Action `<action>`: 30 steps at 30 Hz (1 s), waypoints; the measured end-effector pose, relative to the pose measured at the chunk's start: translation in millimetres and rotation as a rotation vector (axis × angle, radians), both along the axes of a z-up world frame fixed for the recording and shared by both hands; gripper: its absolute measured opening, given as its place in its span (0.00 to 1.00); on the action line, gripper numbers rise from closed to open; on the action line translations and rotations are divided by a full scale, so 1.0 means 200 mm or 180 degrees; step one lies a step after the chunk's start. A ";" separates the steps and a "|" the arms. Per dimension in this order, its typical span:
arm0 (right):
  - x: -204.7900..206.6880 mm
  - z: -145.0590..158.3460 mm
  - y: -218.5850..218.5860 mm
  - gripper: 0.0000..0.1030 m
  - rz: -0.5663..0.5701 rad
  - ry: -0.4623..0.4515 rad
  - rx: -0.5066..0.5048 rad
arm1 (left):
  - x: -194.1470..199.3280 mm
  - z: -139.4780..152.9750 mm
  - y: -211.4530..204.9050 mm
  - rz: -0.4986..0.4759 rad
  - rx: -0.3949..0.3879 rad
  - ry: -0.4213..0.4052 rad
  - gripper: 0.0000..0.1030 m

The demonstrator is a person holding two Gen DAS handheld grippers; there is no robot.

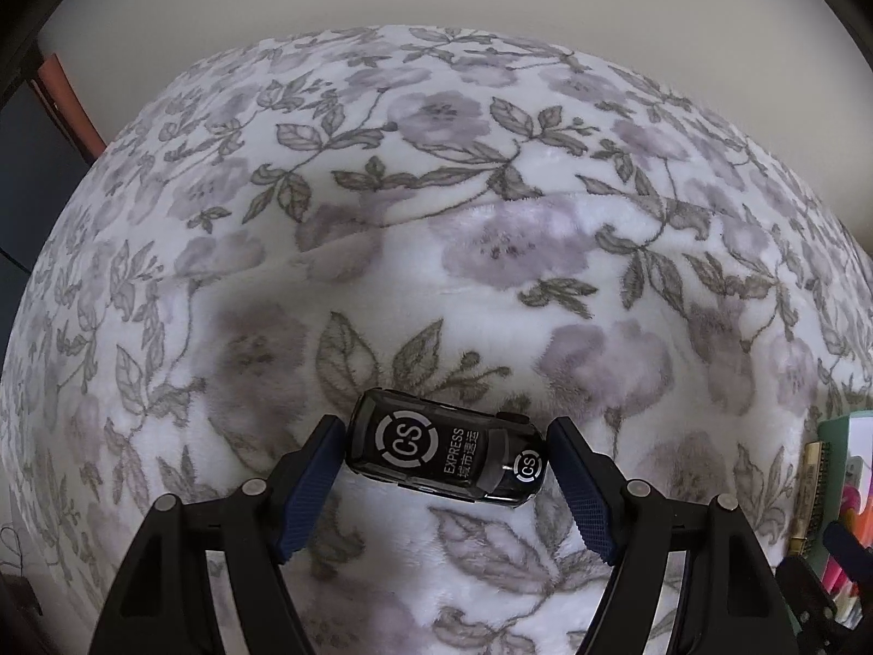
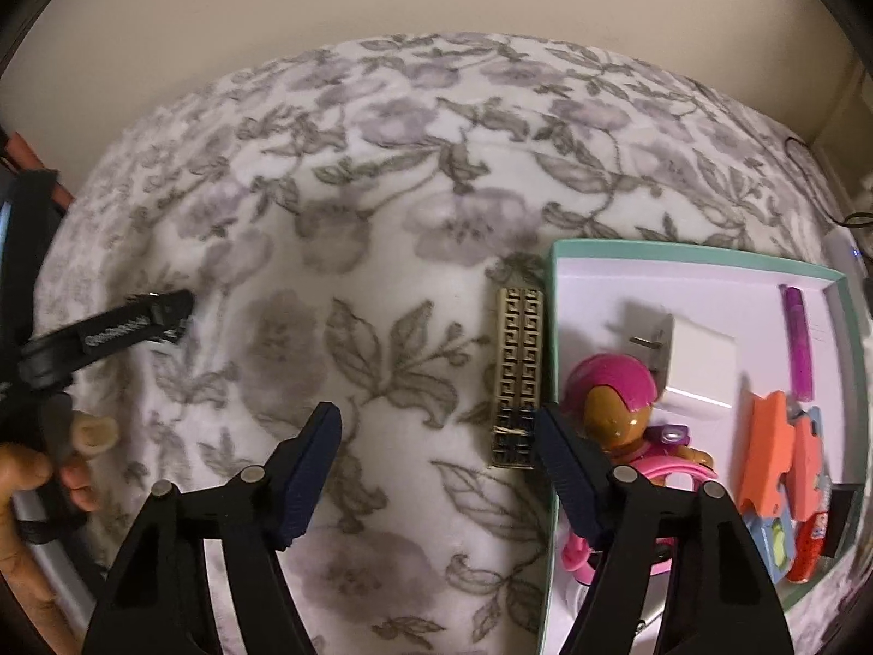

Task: Organize rigid objects
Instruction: 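Grasp the gold patterned strip with the right gripper while the left gripper holds the toy car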

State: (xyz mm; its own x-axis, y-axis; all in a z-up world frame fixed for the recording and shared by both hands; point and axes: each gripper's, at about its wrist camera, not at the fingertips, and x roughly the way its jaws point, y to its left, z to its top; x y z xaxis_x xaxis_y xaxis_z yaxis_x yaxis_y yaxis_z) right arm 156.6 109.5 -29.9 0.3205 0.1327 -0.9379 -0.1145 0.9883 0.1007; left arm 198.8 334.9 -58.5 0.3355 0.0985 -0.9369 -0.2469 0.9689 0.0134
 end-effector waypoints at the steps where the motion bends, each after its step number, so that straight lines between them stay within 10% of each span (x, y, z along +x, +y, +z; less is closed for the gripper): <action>1: 0.00 -0.01 0.00 0.66 -0.0030 0.0008 -0.0047 | 0.00 0.00 0.00 -0.0004 0.0005 0.0000 0.76; 17: 0.03 -0.09 0.12 0.68 -0.0219 -0.0101 -0.0659 | -0.01 0.01 0.01 0.0021 0.0014 -0.0010 0.76; 30: 0.04 -0.05 0.12 0.50 -0.0158 -0.0080 -0.0117 | -0.01 0.01 0.02 0.0022 0.0008 -0.0017 0.76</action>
State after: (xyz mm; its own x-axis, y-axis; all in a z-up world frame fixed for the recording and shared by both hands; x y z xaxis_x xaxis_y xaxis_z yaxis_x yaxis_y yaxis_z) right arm 165.1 134.0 -39.8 0.3494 0.0818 -0.9334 -0.0674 0.9958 0.0620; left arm 196.0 338.0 -57.0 0.3399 0.1032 -0.9348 -0.2537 0.9672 0.0145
